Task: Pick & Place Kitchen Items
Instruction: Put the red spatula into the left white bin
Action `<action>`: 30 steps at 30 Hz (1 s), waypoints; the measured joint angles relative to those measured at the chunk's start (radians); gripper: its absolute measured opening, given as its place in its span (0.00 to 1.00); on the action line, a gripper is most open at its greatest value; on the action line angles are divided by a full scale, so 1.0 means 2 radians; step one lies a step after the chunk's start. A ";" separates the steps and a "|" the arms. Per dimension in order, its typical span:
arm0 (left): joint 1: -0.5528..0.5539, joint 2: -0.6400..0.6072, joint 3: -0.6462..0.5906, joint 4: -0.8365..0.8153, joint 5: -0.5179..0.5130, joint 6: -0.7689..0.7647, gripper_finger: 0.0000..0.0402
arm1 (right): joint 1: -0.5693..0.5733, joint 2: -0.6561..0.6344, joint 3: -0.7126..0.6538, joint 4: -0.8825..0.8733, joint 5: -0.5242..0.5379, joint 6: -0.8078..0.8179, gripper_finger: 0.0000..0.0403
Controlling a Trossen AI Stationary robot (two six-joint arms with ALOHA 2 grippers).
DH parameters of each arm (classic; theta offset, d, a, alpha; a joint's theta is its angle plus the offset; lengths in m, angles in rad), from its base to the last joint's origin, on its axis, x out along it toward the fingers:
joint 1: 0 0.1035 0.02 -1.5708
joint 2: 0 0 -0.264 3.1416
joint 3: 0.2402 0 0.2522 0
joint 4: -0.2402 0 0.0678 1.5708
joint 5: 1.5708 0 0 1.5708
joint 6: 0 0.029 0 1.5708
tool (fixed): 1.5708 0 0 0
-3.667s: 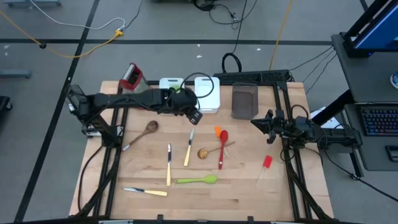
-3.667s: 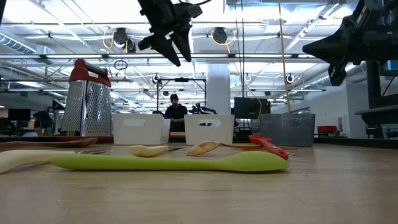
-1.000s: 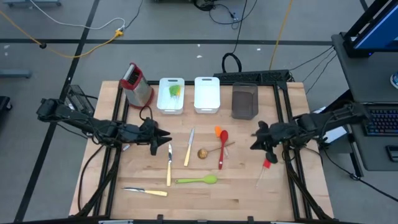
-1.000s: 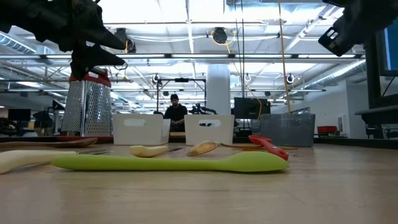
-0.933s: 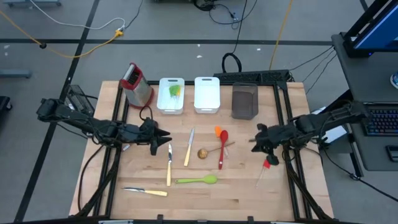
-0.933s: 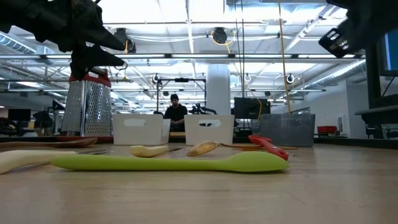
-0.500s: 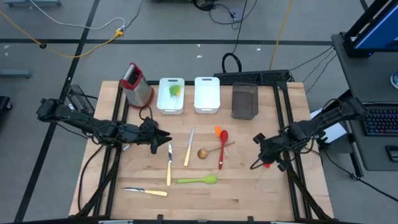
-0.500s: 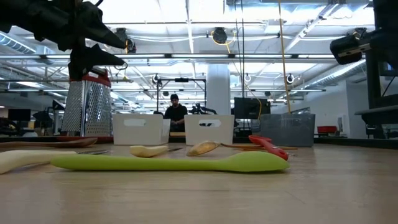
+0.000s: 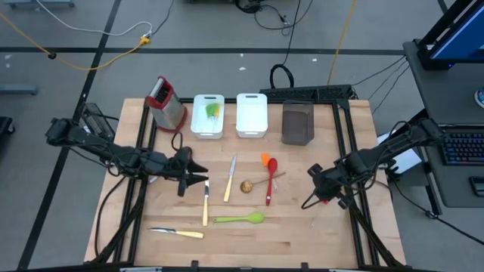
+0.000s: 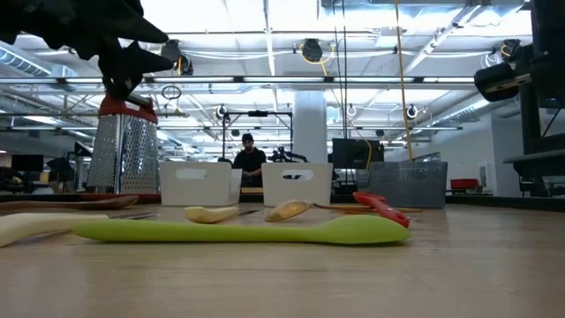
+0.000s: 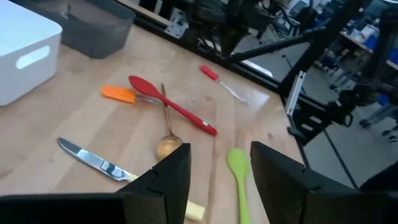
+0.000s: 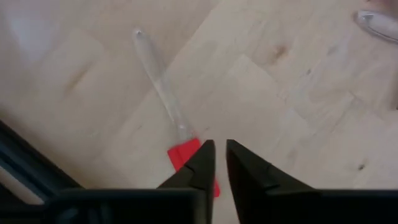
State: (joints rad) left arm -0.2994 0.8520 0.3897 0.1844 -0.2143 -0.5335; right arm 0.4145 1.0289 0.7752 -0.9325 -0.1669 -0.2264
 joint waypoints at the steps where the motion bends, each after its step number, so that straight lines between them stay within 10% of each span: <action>1: -0.003 0.000 0.000 0.000 0.000 0.000 0.42 | 0.000 0.001 0.000 0.000 -0.006 0.000 0.13; 14: -0.037 -0.001 0.000 0.004 -0.002 0.017 0.42 | 0.047 0.017 0.000 -0.004 -0.009 -0.009 0.50; 30: -0.045 -0.001 0.000 0.003 -0.011 0.016 0.42 | 0.066 0.080 -0.005 -0.001 -0.005 -0.007 0.54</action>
State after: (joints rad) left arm -0.3885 0.8497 0.3901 0.1913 -0.2371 -0.5022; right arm 0.5472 1.1899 0.7647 -0.9348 -0.1764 -0.2409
